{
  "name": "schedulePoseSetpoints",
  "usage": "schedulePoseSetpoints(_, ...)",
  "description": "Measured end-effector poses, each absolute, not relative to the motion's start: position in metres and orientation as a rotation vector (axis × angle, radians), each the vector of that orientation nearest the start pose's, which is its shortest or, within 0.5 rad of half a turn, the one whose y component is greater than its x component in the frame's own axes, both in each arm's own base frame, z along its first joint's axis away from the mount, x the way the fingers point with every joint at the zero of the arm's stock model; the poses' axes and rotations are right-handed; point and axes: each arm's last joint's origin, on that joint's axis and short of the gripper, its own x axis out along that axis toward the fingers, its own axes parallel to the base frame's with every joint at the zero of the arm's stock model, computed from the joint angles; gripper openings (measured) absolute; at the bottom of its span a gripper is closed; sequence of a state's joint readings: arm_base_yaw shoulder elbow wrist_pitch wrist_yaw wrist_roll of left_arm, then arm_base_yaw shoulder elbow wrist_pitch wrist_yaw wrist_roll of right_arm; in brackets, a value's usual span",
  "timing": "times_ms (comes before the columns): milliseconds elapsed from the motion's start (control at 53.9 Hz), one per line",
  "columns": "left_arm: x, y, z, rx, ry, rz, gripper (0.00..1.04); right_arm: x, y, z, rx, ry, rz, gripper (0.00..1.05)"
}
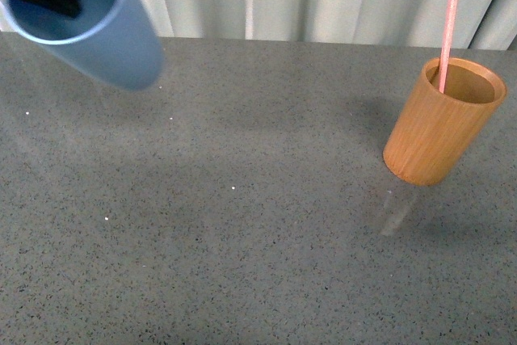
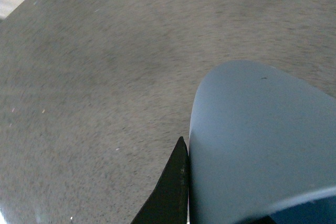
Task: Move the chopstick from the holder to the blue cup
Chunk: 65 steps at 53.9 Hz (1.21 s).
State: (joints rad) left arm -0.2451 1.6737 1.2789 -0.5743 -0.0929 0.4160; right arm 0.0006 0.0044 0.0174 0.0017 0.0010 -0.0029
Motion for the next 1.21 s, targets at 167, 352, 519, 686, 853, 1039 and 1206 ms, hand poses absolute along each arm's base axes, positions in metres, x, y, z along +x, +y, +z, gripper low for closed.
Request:
schedulePoseSetpoints(167, 0.332, -0.143, 0.246, 0.671, 0.92, -0.482, 0.03, 0.097, 0.0, 0.169, -0.003, -0.015, 0.0, 0.95)
schedulePoseSetpoints(352, 0.333, -0.177, 0.216, 0.77, 0.97, -0.52, 0.03, 0.097, 0.0, 0.169, -0.002, -0.015, -0.001, 0.95)
schedulePoseSetpoints(519, 0.34, -0.186, 0.188, 0.806, 1.018, -0.517, 0.03, 0.097, 0.0, 0.169, -0.003, -0.015, 0.0, 0.95)
schedulePoseSetpoints(686, 0.344, -0.192, 0.167, 0.824, 1.052, -0.523, 0.03, 0.097, 0.0, 0.169, -0.002, -0.015, 0.0, 0.95)
schedulePoseSetpoints(853, 0.343, -0.202, 0.149, 0.839, 1.078, -0.555, 0.03, 0.097, 0.0, 0.169, -0.002, -0.015, 0.0, 0.95)
schedulePoseSetpoints(1039, 0.339, -0.213, 0.14, 0.845, 1.083, -0.584, 0.03, 0.097, 0.0, 0.169, -0.002, -0.015, 0.0, 0.95)
schedulePoseSetpoints(1206, 0.342, -0.222, 0.137, 0.838, 1.071, -0.596, 0.03, 0.097, 0.0, 0.169, -0.003, -0.015, -0.001, 0.95)
